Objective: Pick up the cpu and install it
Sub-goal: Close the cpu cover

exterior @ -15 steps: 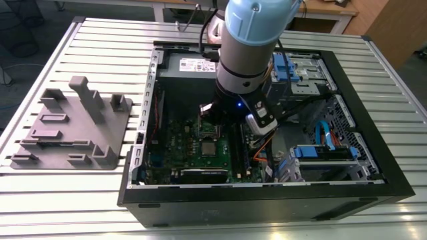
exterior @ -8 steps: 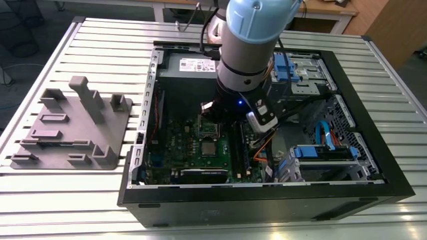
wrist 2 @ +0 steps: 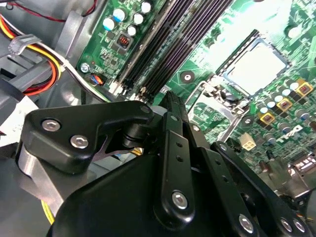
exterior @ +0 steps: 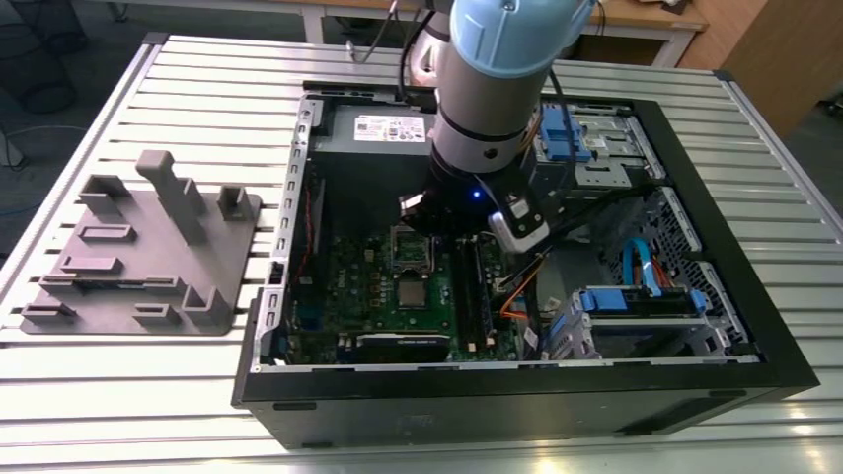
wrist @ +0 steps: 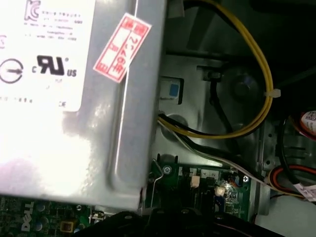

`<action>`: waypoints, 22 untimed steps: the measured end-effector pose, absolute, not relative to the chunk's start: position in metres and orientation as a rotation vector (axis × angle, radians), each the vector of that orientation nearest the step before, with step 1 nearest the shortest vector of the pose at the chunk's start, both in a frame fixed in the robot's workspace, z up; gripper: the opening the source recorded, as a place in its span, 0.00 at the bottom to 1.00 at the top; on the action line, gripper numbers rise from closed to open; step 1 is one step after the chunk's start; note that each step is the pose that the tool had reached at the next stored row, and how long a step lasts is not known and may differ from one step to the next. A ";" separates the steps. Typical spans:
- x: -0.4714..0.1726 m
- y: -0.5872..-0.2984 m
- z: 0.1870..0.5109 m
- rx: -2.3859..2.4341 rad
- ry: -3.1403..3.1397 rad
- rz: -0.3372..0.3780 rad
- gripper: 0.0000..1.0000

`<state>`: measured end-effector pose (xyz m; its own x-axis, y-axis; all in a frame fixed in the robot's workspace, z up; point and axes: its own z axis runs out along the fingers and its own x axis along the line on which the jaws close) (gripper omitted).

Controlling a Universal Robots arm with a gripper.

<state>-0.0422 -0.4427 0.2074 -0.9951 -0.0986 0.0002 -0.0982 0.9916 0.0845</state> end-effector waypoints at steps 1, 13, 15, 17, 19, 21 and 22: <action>-0.042 -0.442 0.207 0.155 -3.131 -0.133 0.11; -0.038 -0.439 0.207 0.211 -3.126 -0.133 0.11; -0.038 -0.439 0.207 0.265 -3.120 -0.133 0.11; -0.038 -0.439 0.206 0.322 -3.113 -0.133 0.11; -0.038 -0.439 0.206 0.375 -3.106 -0.132 0.11; -0.038 -0.439 0.206 0.386 -3.104 -0.132 0.11; -0.038 -0.439 0.206 0.386 -3.104 -0.132 0.11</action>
